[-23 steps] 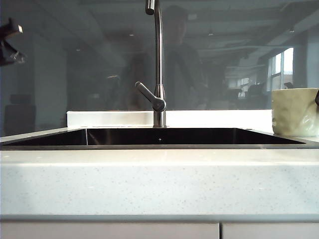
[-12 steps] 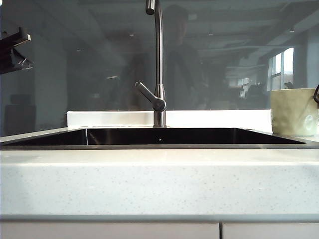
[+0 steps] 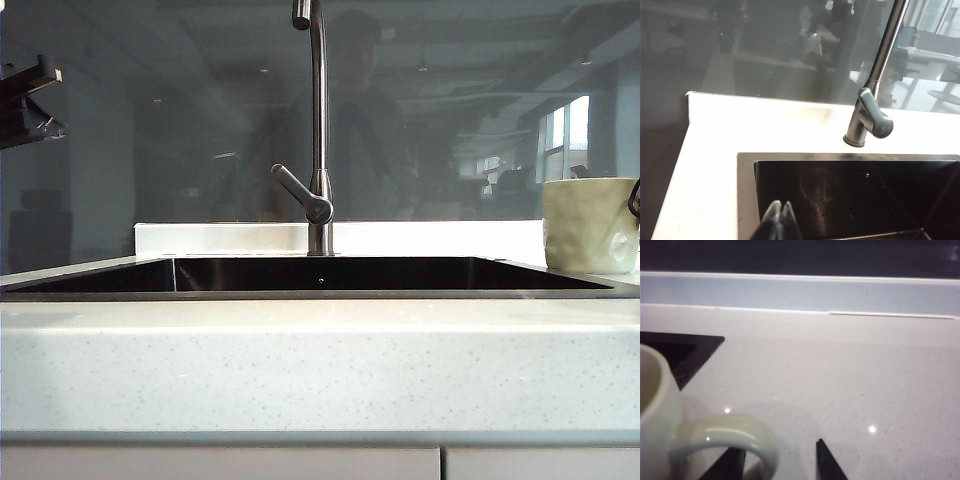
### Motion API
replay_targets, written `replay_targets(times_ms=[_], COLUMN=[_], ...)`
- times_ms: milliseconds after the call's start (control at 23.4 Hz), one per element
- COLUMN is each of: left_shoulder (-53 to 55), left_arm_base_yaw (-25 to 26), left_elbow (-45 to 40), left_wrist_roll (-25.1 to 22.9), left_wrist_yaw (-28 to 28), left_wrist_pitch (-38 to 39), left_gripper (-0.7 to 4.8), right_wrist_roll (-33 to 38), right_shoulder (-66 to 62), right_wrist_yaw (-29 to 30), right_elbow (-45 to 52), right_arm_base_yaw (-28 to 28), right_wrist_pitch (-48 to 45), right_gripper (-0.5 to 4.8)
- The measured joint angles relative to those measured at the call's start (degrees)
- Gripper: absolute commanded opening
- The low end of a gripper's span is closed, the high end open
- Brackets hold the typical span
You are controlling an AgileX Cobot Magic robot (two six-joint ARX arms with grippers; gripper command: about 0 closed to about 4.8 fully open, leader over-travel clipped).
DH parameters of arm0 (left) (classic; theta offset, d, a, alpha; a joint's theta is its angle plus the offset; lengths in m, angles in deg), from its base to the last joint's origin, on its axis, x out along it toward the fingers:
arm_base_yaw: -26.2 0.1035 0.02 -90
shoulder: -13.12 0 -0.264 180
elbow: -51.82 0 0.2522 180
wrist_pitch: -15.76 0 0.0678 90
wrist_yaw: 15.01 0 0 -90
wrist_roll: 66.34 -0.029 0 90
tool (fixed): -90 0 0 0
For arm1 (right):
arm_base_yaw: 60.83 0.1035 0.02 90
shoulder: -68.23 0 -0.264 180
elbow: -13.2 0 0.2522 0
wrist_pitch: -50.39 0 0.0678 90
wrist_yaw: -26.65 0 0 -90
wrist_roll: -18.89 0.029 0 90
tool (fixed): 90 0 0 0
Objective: Pick up the mug next to the sink, go to the faucet to get some water, pour the water into the sink, and finally put the mug back to its place.
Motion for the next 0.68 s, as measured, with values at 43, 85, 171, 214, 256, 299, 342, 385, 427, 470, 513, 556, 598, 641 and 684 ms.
replay_targets(times_ms=[43,85,171,214,256,299,342,385,427,470,513,556,598,641,684], left_shoulder=[0.0,0.0,0.0,0.0,0.0,0.0,0.0,0.0,0.0,0.0,0.0,0.0,0.0,0.0,0.0], left_arm_base_yaw=[0.0,0.0,0.0,0.0,0.0,0.0,0.0,0.0,0.0,0.0,0.0,0.0,0.0,0.0,0.0], left_elbow=[0.0,0.0,0.0,0.0,0.0,0.0,0.0,0.0,0.0,0.0,0.0,0.0,0.0,0.0,0.0], left_wrist_roll=[0.0,0.0,0.0,0.0,0.0,0.02,0.0,0.0,0.0,0.0,0.0,0.0,0.0,0.0,0.0], left_wrist_yaw=[0.0,0.0,0.02,0.0,0.02,0.02,0.0,0.02,0.0,0.02,0.02,0.0,0.0,0.0,0.0], left_wrist_pitch=[0.0,0.0,0.0,0.0,0.0,0.0,0.0,0.0,0.0,0.0,0.0,0.0,0.0,0.0,0.0], left_gripper=[-0.04,-0.04,-0.04,-0.04,-0.04,-0.04,-0.04,-0.04,-0.04,-0.04,-0.04,-0.04,-0.04,-0.04,-0.04], right_wrist_roll=[0.0,0.0,-0.04,-0.04,0.02,0.0,0.0,0.0,0.0,0.0,0.02,0.02,0.02,0.07,0.07], right_shoulder=[0.0,0.0,0.0,0.0,0.0,0.0,0.0,-0.02,0.0,-0.02,-0.02,-0.02,-0.02,-0.02,-0.02], right_wrist_yaw=[0.0,0.0,0.22,0.17,0.17,0.17,0.17,0.17,0.2,0.2,0.22,0.5,0.96,1.07,1.09], right_elbow=[-0.02,-0.04,-0.04,-0.04,-0.04,-0.04,-0.04,-0.04,-0.04,-0.04,-0.04,-0.04,-0.04,-0.04,-0.04], right_arm_base_yaw=[0.0,0.0,0.0,0.02,0.02,0.02,0.02,0.02,0.02,0.02,0.02,0.02,0.02,0.02,0.02], right_wrist_pitch=[-0.5,-0.63,-0.79,-0.81,-0.85,-0.85,-0.9,-0.9,-0.92,-0.9,-0.9,-0.92,-0.9,-0.9,-0.9], right_gripper=[1.62,1.27,1.24,1.24,1.16,1.03,1.03,1.03,1.03,1.03,1.02,0.86,0.7,0.62,0.57])
